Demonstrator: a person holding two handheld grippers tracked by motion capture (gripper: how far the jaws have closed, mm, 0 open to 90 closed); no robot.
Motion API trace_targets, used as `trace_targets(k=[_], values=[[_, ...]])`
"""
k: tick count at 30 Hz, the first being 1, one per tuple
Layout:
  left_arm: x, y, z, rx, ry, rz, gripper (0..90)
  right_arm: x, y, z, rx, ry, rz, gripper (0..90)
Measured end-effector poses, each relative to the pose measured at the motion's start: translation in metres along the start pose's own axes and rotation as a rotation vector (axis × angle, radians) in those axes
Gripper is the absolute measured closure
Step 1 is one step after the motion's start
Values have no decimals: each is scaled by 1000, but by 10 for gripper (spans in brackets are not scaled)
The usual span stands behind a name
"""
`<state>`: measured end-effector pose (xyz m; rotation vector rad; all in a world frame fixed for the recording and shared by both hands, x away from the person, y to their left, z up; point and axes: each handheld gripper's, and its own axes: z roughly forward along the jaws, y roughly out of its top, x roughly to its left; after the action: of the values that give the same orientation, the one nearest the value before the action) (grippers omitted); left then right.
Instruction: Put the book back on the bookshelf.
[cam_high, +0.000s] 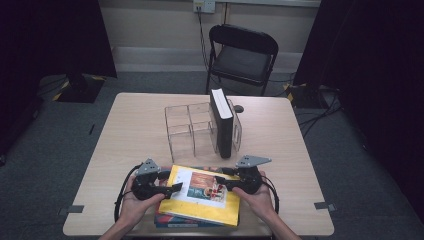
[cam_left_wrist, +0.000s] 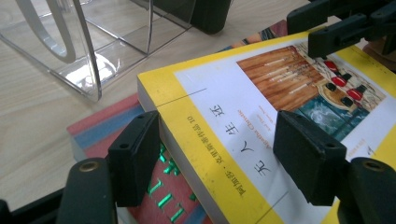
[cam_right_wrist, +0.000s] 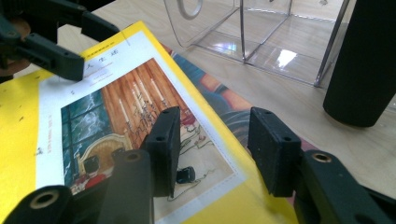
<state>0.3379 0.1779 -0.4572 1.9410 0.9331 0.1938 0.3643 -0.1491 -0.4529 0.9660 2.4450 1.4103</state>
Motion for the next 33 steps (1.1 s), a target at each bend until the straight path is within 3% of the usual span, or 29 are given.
trace_targets(k=[6, 9, 13, 19, 21, 22, 27, 31, 33], values=[[-1, 1, -3, 24, -37, 16, 299, 4, -5, -5, -6, -18, -15, 569], [-3, -5, -17, 29, -84, 15, 257, 5, -6, -7, -6, -20, -9, 574], [-5, -12, -29, 28, -95, 30, 228, 7, -9, -11, -7, -17, -1, 587], [-8, -15, -27, 70, -132, 48, 212, 10, -13, -17, -5, -29, -2, 616], [-12, -17, -26, 75, -126, 67, 179, 10, -15, -19, -15, -43, -6, 632], [-15, -17, -24, 78, -115, 96, 178, 10, -15, -20, -18, -44, -4, 633], [-17, -16, -21, 70, -86, 116, 207, 12, -18, -22, -22, -47, 12, 634], [-15, -15, -19, 64, -99, 123, 226, 14, -19, -23, -19, -54, 17, 635], [-16, -17, -23, 74, -125, 113, 223, 14, -19, -24, -18, -52, 15, 635]])
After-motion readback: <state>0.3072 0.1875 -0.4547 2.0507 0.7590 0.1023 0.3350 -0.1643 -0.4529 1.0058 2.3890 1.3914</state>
